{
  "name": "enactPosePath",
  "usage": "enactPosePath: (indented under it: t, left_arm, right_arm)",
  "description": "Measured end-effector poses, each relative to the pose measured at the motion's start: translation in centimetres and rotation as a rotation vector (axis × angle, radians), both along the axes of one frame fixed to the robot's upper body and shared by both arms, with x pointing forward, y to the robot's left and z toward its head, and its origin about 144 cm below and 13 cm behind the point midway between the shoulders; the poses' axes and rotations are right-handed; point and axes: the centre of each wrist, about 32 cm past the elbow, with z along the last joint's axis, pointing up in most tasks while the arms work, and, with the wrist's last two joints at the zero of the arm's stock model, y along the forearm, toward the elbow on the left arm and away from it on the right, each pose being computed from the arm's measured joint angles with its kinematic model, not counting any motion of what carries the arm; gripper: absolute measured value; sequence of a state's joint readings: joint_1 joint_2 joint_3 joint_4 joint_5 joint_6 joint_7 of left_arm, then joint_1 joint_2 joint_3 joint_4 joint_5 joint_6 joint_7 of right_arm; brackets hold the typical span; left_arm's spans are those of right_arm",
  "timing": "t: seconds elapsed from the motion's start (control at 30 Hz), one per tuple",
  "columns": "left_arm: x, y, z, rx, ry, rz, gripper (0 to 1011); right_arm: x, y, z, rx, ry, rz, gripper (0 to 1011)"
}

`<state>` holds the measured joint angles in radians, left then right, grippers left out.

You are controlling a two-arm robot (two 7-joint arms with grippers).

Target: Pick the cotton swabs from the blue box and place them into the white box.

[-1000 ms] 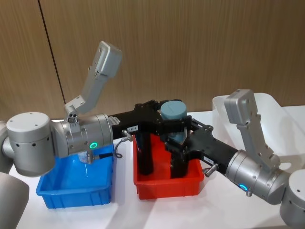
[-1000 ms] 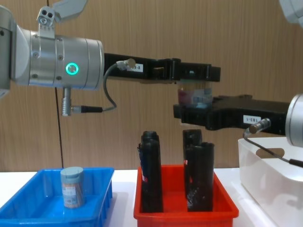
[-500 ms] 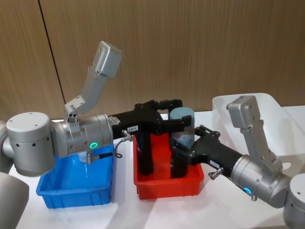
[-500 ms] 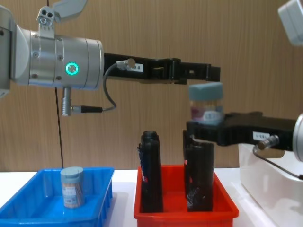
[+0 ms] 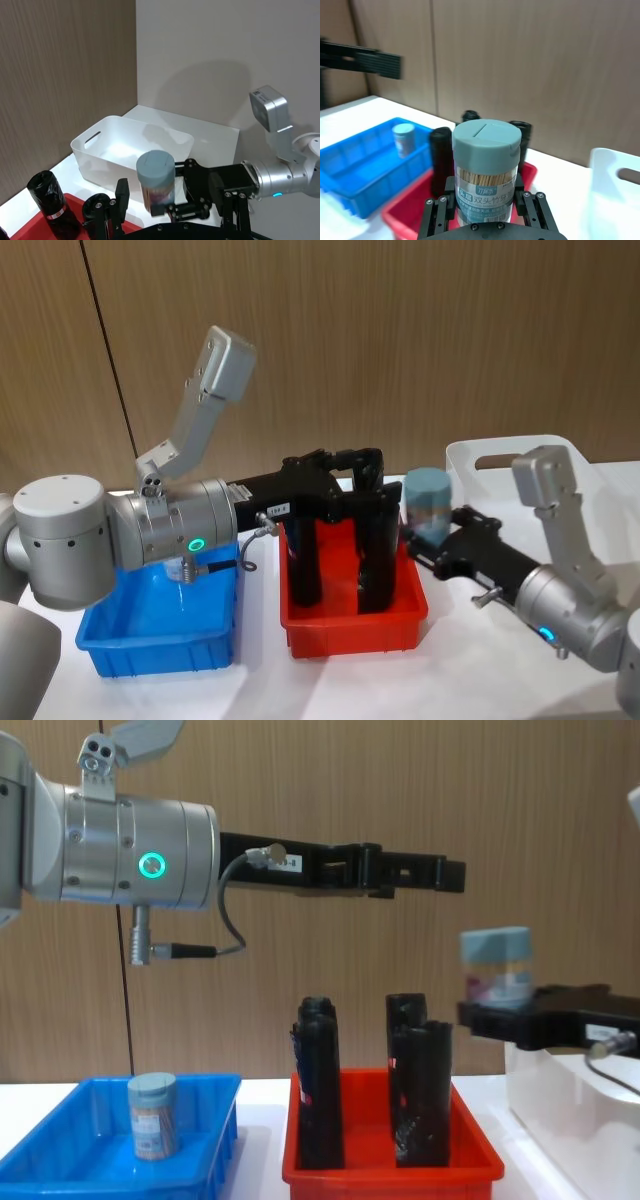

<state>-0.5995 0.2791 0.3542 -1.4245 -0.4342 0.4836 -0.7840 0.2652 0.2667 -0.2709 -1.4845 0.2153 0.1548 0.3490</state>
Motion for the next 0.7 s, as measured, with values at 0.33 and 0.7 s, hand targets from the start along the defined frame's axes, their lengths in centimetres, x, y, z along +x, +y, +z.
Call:
enactPosePath:
  t: [0.33,0.7]
  left_arm:
    - [0.0,0.0,0.0,0.0,0.0,0.0,1004]
    - [0.0,0.0,0.0,0.0,0.0,0.0,1004]
  right_arm:
    - [1.4,-2.3,-0.4,-0.02,0.0,-0.103,648]
    - [4.3,-4.8,-1.0,-0.068,0.026,-0.193,648]
